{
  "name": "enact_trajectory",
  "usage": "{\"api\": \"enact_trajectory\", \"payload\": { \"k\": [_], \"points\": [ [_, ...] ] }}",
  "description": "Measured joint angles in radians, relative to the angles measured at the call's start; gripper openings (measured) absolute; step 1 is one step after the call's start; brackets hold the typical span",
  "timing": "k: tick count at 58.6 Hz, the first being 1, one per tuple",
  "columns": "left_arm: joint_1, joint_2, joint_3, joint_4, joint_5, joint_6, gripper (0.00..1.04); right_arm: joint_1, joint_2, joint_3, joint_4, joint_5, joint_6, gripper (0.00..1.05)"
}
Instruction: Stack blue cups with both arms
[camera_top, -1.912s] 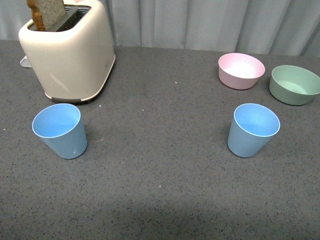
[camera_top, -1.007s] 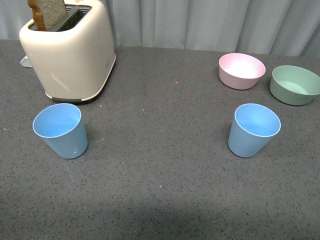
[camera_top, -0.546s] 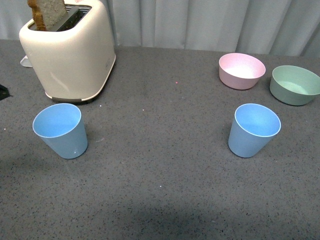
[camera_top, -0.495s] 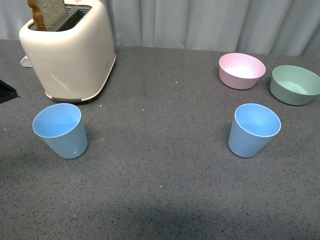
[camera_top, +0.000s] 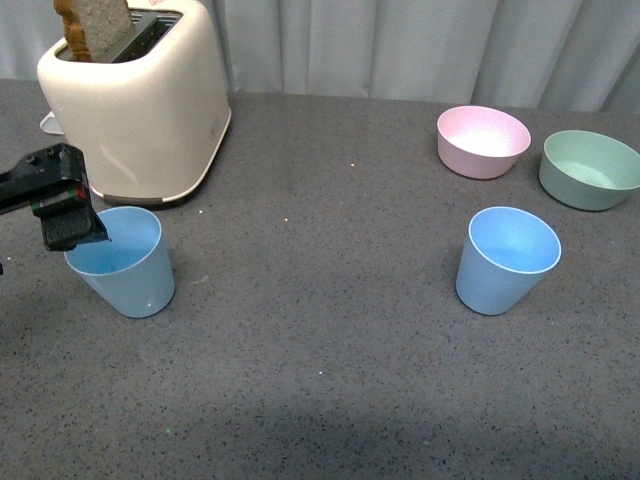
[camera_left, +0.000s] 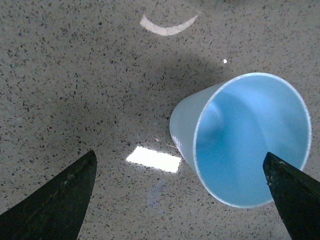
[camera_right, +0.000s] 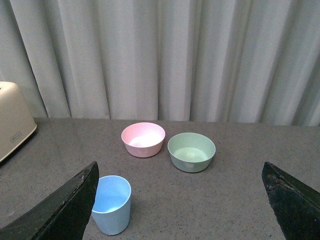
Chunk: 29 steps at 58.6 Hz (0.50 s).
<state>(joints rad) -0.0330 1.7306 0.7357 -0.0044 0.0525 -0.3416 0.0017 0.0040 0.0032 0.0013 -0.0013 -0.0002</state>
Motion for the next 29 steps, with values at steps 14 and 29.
{"api": "enact_trajectory", "payload": {
  "k": [14, 29],
  "points": [
    [0.000, 0.066, 0.040, -0.006, 0.010, -0.035, 0.85, 0.000, 0.000, 0.000, 0.000, 0.000, 0.000, 0.95],
    [-0.002, 0.091, 0.064, -0.007, 0.020, -0.062, 0.37, 0.000, 0.000, 0.000, 0.000, 0.000, 0.000, 0.95]
  ]
}}
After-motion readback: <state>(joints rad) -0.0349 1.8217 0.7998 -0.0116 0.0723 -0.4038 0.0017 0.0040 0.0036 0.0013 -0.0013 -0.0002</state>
